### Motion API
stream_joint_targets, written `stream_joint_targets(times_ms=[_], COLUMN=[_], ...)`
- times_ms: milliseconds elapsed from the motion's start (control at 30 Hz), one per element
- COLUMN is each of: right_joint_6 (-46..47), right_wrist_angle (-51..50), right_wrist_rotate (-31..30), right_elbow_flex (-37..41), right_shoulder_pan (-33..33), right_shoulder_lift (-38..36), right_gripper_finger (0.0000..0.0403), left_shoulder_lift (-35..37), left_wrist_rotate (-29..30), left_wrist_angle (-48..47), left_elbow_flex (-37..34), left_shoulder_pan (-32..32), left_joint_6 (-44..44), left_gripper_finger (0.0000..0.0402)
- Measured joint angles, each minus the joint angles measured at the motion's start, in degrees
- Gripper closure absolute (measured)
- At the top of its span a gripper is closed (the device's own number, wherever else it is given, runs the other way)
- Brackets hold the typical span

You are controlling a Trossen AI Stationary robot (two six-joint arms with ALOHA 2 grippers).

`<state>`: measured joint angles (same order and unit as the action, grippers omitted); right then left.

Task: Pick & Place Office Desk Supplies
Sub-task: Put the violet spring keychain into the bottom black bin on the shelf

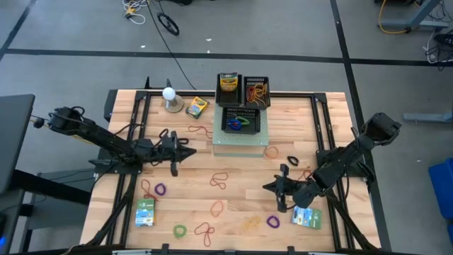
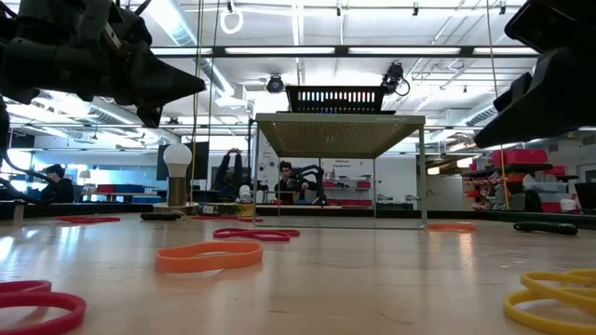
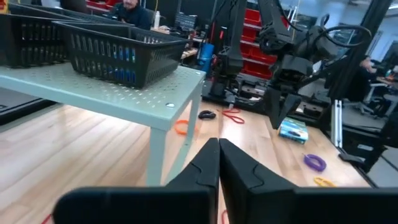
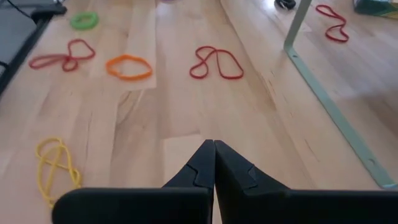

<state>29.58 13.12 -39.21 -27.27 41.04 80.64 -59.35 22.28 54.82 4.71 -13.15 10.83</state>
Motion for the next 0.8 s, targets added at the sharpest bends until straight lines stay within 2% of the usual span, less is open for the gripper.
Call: stream_joint_targets(times_ms=[167,300,467,633,800], right_joint_6=[-3.3,-3.3,-3.3,-3.3,-0.8], right_wrist_angle=[-0.7,-0.5,-1.4,-12.5,-25.5], right_wrist_rotate=[1.1,5.4,10.2,10.0,9.0], right_elbow_flex=[0.0,0.0,-0.5,-6.2,-13.4], right_shoulder_pan=[0.0,0.0,0.0,1.1,3.9], right_shoulder_lift=[0.0,0.0,0.0,0.0,0.6], right_gripper_finger=[0.0396,0.0396,0.0396,0.0384,0.0333], left_shoulder_lift=[0.0,0.0,0.0,0.0,0.0], left_wrist_rotate=[3.4,3.5,3.5,3.2,3.1], left_wrist_angle=[0.2,0.0,-1.0,-2.2,-4.3], left_elbow_flex=[0.0,0.0,0.0,0.0,0.0], left_shoulder_pan=[0.0,0.0,0.0,0.0,0.0], left_joint_6=[2.4,1.8,0.7,1.0,3.3], left_gripper_finger=[0.0375,0.0361,0.0365,0.037,0.0372])
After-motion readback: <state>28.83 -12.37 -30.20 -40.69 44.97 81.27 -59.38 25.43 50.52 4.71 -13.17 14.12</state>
